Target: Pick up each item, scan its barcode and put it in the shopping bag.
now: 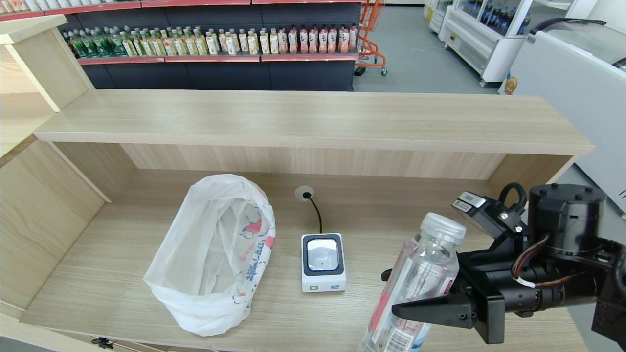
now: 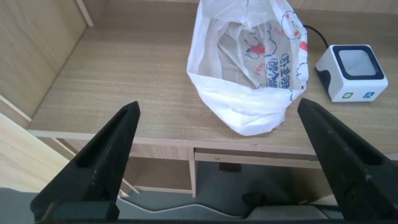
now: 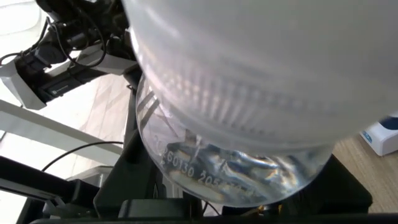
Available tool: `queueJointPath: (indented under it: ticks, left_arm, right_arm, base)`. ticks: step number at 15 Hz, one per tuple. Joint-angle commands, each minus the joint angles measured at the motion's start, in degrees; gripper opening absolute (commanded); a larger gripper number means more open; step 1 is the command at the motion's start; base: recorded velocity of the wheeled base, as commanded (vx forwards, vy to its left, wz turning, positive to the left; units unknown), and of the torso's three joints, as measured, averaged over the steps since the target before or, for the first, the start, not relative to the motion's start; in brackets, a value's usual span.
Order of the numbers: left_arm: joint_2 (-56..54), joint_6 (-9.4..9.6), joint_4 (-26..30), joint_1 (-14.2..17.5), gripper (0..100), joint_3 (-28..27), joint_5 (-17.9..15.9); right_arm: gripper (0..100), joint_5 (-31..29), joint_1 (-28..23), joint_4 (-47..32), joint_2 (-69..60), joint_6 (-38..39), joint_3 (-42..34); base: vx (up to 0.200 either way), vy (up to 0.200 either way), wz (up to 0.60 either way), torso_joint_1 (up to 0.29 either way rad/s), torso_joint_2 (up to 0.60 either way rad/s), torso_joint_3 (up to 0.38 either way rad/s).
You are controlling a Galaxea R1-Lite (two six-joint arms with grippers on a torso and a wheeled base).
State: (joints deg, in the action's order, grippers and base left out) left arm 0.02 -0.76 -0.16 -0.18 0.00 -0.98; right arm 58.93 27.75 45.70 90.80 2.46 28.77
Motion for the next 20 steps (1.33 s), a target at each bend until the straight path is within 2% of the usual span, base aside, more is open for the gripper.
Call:
queueJointPath:
  ticks: [1, 14, 16, 18, 20]
  left_arm:
    - [0.06, -0.04, -0.02, 0.01, 100, 0.0, 0.01]
    - [0.06, -0.04, -0.02, 0.01, 100, 0.0, 0.01]
    - [0.06, -0.04, -0.02, 0.01, 100, 0.0, 0.01]
    - [0.06, -0.04, -0.02, 0.01, 100, 0.0, 0.01]
    - [0.06, -0.04, -0.02, 0.01, 100, 0.0, 0.01]
  right_arm:
    - [0, 0.13, 0.03, 0.09, 0.26, -0.18, -0.03]
    - [0, 0.13, 0.29, 0.44, -0.97, -0.44, 0.59]
    - [0, -0.75, -0.32, 0.7, -1.76, -3.25, 1.29]
    - [0, -5.76, -1.2, 0.7, -3.34, -6.51, 2.7]
    - [0, -15.16, -1.29, 0.79, -5.01, -13.98, 7.62]
  base:
    - [0.0, 0.0, 0.0, 0.0, 0.0, 0.0]
    - [0.0, 0.0, 0.0, 0.0, 0.0, 0.0]
    - [0.0, 0.0, 0.0, 0.0, 0.0, 0.0]
    - [0.0, 0.0, 0.0, 0.0, 0.0, 0.0]
    - [0.0, 0.0, 0.0, 0.0, 0.0, 0.0]
